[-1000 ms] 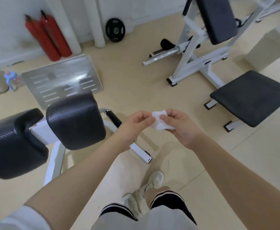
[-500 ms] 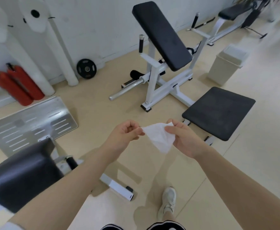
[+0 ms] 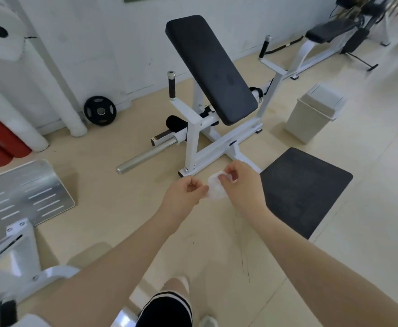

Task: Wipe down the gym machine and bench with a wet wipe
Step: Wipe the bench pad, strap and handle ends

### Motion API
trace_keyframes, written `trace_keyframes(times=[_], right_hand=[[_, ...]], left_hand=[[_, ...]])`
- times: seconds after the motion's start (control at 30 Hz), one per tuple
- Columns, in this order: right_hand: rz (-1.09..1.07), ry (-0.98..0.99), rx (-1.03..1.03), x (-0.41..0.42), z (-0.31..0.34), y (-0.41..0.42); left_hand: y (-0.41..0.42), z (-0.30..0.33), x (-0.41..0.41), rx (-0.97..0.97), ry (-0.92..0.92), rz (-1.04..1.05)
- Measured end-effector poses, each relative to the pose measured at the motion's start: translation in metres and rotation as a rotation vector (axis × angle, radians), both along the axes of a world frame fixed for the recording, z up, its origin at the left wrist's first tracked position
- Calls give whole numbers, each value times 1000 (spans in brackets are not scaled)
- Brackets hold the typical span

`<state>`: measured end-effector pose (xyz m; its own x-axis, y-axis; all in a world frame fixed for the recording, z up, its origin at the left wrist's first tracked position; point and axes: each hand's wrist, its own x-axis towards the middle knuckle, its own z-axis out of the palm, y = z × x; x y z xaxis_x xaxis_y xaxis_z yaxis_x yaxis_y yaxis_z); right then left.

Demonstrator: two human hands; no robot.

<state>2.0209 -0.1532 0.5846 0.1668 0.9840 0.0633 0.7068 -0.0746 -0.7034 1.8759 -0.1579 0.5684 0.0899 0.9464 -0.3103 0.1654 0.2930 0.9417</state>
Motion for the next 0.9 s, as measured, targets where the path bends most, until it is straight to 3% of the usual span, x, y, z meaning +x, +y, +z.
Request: trace_keyframes(times=[0.13,0.37,0.5,0.7,0.9], right_hand=[[48,-32,19,4,-14,59],[295,-150,75,22,-22,193],[216,-207,107,42,-25,265],[27,-78,45,90,-28,363],[17,-59,3,167,-36,480]], left_hand=[[75,-7,16,-234,-154,62],[236,1,32,-474,-455,10],[320,6,42,-471,-340,-197],[425,3,83,-443,-222,-415],[542,-8,151,-245,-52,-205]])
